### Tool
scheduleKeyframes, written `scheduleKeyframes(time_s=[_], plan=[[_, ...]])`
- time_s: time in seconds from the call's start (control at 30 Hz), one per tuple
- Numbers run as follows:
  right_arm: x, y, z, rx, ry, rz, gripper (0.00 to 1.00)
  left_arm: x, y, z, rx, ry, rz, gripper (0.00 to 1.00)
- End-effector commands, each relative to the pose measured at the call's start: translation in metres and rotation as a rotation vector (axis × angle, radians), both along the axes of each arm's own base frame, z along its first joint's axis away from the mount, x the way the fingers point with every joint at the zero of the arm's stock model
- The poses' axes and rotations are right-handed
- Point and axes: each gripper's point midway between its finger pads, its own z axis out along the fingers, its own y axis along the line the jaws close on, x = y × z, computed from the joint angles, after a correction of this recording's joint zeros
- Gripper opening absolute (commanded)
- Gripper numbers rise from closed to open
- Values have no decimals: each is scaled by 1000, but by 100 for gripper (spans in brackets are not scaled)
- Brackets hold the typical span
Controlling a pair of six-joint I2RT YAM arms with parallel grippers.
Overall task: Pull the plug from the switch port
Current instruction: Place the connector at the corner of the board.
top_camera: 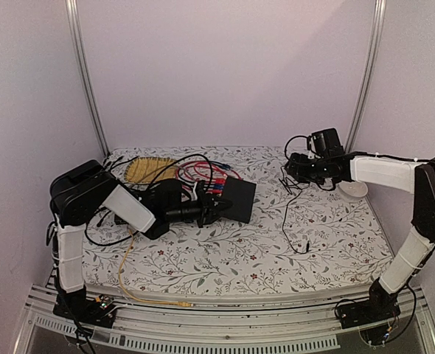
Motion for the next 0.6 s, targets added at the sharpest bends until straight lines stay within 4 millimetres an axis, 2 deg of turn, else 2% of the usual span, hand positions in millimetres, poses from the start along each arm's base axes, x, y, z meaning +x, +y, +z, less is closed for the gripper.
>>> scheduleKeyframes(time_s=[0.0, 0.07, 0.23, 0.47, 0.57], plan=[[9, -26, -40, -1, 77, -79, 86, 11, -2, 62, -154, -182, -15, 0], [17, -33, -49, -5, 89, -103, 86, 12, 1, 62, -152, -183, -12, 0], [33, -47, -86, -10, 163, -151, 86, 11, 8, 63, -156, -188, -2, 0], [38, -76, -127, -57, 232, -244, 86, 8, 15, 67, -177, -195, 3, 0], [47, -81, -129, -74, 227, -264, 86, 6, 17, 70, -188, -198, 4, 0]])
